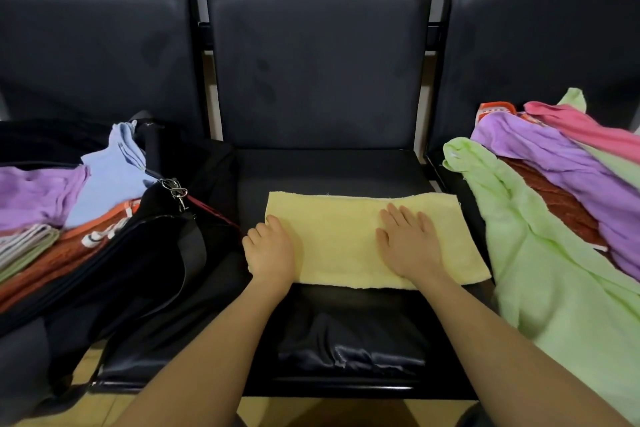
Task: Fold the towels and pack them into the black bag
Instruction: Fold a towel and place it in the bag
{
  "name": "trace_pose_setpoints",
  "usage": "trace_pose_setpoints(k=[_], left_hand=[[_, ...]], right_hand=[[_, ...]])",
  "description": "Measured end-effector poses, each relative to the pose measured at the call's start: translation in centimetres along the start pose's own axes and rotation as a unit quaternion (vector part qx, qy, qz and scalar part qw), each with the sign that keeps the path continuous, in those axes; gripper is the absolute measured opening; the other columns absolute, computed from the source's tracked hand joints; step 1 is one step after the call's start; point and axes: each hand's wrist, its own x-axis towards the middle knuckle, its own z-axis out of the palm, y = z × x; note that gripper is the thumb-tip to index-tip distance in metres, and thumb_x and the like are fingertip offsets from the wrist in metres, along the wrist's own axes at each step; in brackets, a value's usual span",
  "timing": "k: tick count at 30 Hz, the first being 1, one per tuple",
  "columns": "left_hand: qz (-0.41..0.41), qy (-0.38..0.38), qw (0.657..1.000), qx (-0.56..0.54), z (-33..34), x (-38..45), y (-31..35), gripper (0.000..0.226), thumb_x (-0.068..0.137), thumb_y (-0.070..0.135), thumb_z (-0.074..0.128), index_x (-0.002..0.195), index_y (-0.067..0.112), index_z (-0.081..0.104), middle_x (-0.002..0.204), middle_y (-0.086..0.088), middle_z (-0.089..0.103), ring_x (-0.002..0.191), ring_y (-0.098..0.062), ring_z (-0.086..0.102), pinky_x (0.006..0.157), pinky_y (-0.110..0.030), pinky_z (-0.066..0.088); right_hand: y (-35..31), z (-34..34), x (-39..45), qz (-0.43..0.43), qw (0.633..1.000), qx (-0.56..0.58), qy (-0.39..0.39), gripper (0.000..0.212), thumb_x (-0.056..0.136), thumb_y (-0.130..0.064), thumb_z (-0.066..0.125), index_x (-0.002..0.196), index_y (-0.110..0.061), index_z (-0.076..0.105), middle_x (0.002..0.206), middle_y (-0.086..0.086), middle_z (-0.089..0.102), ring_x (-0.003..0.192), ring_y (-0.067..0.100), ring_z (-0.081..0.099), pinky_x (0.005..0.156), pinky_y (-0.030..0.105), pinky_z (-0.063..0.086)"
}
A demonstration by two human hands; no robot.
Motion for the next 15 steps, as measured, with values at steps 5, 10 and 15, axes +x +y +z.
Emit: trace_pose_setpoints(k=[5,10,15], left_hand=[[0.03,-0.007,0.999,-0.016,1.1,1.0,0.4,0.048,0.097,0.017,0.037,0.142,0.013,0.019,0.114,-0.008,0.056,0.106,-0.026,0.054,0.096,-0.035,0.036],[0.095,0.01,0.994,-0.057,-0.7,1.7,0.1,0.025,0.093,0.007,0.041,0.118,0.013,0.042,0.113,-0.009,0.048,0.069,-0.017,0.046,0.081,-0.031,0.038],[0.124,0.028,0.991,-0.04,-4.0,1.9,-0.7,0.018,0.09,0.002,0.047,0.107,0.008,0.046,0.126,-0.014,0.044,0.055,-0.012,0.031,0.07,-0.026,0.032]], right_hand=[[-0.2,-0.2,0.1,0.007,1.0,0.0,0.006,0.051,0.101,-0.038,0.023,0.148,-0.021,0.026,0.158,-0.001,0.02,0.146,0.019,0.015,0.118,0.042,0.01],[-0.3,-0.8,0.3,0.019,1.0,0.022,-0.001,0.055,0.1,-0.042,0.027,0.15,-0.019,0.02,0.159,0.001,0.016,0.146,0.021,0.013,0.118,0.043,0.008],[-1.6,-0.3,0.8,-0.077,0.996,0.017,-0.045,0.063,0.097,-0.057,0.019,0.152,-0.032,0.001,0.16,-0.007,-0.004,0.148,0.02,-0.001,0.119,0.043,0.0]])
